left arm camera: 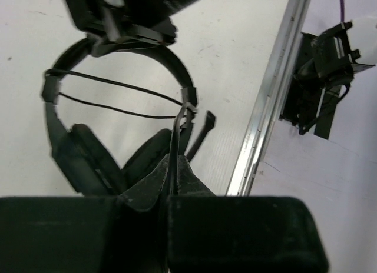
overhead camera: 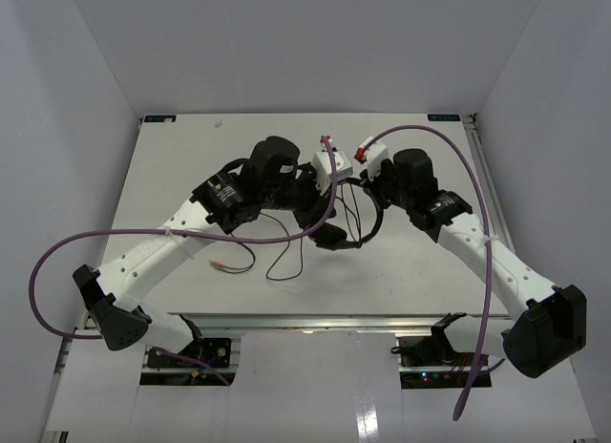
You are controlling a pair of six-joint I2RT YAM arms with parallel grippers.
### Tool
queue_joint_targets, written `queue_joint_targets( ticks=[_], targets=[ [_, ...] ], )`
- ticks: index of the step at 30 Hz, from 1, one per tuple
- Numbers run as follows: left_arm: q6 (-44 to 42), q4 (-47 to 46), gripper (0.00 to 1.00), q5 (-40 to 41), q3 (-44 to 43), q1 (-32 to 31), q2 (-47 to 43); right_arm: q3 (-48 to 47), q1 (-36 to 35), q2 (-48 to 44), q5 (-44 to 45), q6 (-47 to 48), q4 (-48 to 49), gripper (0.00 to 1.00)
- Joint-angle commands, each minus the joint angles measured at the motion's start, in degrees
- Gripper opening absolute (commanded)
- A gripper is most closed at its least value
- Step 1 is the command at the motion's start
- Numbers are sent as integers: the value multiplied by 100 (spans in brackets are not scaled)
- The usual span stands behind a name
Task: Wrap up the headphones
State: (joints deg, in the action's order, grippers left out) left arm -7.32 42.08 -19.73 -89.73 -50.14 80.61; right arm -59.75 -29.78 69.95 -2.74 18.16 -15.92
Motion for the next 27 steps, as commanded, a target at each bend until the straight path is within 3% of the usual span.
queue_joint_targets(
  ticks=[1,19,27],
  targets=[
    [-42,-182,4,438,-236,207,-26,124,-63,-490,-297,261,530,8],
    [-191,-1109,4,536,-131,874,399,656,-133,-1463,-1983,1129,112,8],
    [-156,-1600,4,341,506,1372,442,115,-133,-1518,-2406,819,-238,8]
  ],
)
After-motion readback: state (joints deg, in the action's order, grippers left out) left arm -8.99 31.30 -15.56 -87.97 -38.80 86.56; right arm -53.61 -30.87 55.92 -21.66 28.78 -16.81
